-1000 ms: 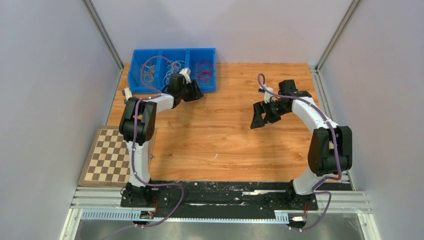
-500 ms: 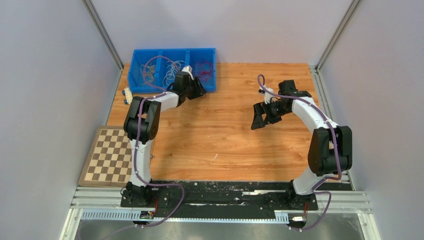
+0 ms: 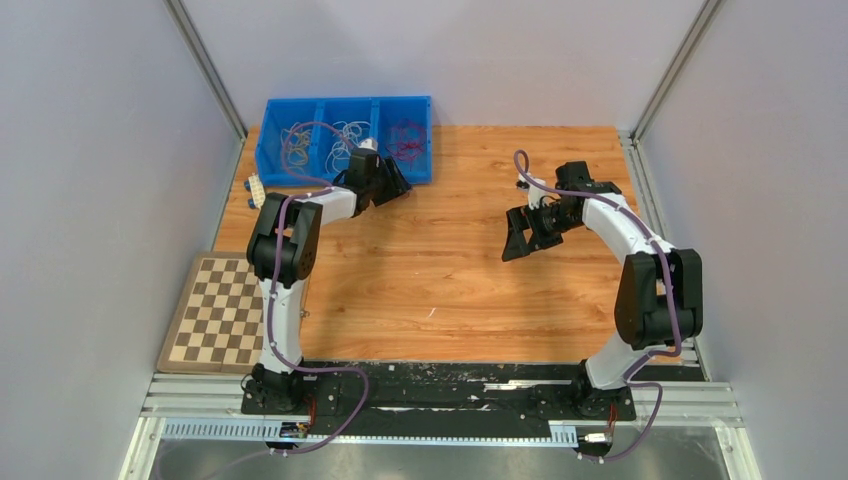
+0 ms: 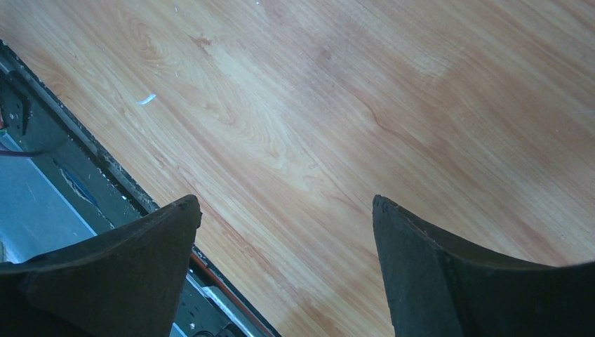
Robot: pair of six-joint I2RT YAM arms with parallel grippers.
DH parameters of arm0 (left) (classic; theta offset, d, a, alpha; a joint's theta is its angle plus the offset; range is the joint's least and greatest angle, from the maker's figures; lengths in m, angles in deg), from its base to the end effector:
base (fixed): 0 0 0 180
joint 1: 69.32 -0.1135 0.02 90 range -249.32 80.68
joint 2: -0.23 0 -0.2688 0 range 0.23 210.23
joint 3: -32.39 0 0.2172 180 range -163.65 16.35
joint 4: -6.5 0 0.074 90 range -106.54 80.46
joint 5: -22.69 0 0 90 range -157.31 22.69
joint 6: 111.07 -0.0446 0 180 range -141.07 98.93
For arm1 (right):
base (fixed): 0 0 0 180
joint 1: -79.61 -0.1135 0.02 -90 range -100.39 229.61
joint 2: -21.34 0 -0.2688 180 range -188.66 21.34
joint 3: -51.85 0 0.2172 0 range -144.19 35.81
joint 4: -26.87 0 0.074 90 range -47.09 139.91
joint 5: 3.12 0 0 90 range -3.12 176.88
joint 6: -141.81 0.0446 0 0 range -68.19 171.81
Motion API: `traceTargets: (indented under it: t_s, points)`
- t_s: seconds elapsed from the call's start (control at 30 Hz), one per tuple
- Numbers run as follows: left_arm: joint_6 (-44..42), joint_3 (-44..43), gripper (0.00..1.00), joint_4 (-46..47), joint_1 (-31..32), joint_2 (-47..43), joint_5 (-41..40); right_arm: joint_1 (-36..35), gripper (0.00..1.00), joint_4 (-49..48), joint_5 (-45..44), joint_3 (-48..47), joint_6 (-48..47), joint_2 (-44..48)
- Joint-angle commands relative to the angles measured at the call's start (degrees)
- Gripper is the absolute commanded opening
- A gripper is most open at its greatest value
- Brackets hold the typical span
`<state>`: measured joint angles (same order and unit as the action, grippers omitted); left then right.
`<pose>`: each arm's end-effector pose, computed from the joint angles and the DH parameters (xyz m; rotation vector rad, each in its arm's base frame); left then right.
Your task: Untangle the cables
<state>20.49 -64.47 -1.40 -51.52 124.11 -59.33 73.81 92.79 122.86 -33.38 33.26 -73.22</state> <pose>0.4363 -0.1466 0.1703 -0.3864 2.2376 -0.7234 0.2796 0.0547 0.2398 -0.6808 2.6171 0.8331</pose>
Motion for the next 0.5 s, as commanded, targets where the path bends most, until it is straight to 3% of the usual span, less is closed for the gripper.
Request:
traceTargets:
  t_s: [0.0,0.13,0.37,0.47]
  points:
    - [1.1,0.0,0.65,-1.7,-0.2,-1.6,-2.7,0.3,0.90,-0.2,-0.1,-0.8,-0.8,0.1]
    - [1.2,-0.8,0.59,-0.3,-0.5,-0.4,-0.5,0.2,0.90,-0.1,0.1,-1.0,-0.7,-0.4]
    - [-1.0,-5.0,0.38,0.7,-0.4,0.9,0.2,0.2,0.90,0.0,0.1,-1.7,-0.6,-1.4]
    - [-1.8,-4.9,0.23,1.6,-0.4,-0.5,-0.2,0.2,0.90,0.0,0.4,-1.6,-0.6,-1.5]
